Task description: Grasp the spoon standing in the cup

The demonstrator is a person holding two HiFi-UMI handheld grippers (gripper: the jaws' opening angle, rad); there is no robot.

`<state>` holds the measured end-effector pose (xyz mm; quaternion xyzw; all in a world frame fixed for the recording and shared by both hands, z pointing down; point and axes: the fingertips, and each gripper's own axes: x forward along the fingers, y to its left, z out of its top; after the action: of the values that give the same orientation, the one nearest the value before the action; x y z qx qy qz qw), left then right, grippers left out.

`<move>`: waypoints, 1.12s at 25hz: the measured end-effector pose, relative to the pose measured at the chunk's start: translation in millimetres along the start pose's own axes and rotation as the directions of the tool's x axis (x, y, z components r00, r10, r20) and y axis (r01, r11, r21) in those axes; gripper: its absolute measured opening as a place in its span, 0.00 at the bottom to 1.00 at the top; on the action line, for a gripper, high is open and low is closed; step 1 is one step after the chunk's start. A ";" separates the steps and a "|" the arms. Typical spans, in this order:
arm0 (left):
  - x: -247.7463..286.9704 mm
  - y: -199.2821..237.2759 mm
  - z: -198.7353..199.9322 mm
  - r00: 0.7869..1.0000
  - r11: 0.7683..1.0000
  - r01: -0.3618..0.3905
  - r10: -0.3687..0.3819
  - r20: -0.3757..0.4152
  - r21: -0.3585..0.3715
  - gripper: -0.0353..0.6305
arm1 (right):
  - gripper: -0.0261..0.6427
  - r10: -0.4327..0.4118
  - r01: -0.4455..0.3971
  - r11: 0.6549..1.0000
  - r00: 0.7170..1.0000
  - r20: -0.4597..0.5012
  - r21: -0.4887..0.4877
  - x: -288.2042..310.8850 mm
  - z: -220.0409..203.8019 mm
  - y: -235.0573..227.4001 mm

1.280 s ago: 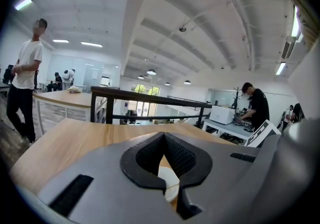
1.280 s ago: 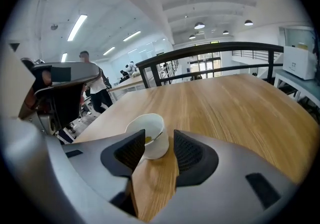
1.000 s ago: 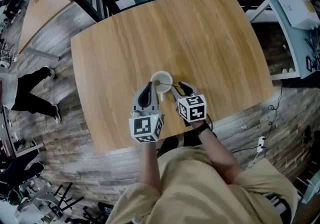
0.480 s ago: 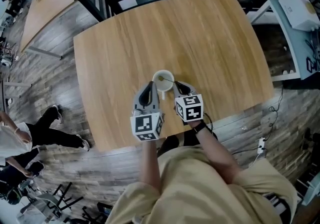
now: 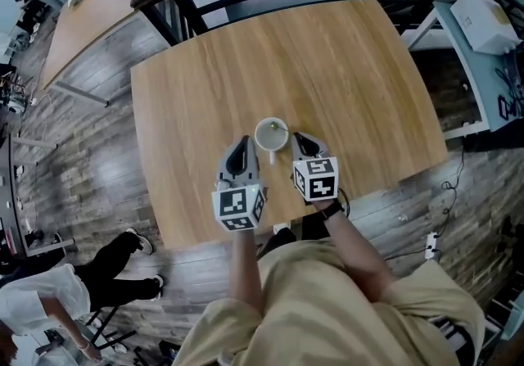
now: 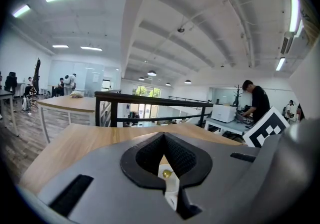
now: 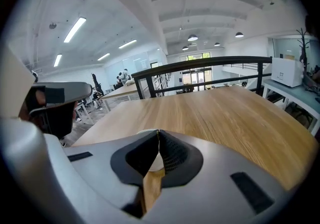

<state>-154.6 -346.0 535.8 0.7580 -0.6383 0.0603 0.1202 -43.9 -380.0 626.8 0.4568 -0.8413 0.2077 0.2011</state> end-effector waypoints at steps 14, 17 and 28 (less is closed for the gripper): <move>-40.9 -0.9 35.0 0.998 0.998 0.024 -0.028 0.064 0.062 0.06 | 0.06 -0.040 0.049 0.998 0.984 0.173 -0.046 -57.4 54.7 27.1; -48.4 2.1 47.5 0.996 0.997 0.013 -0.019 0.082 0.074 0.06 | 0.06 -0.041 0.051 0.998 0.976 0.213 -0.045 -73.6 69.1 33.3; -79.0 -5.0 99.4 0.986 0.989 -0.004 -0.021 0.164 0.146 0.06 | 0.06 -0.043 0.085 0.992 0.917 0.397 -0.090 -139.9 133.8 46.6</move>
<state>-169.9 -295.7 420.1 0.7699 -0.6366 0.0435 0.0116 -33.4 -332.4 433.8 0.5052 -0.8589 0.0603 0.0582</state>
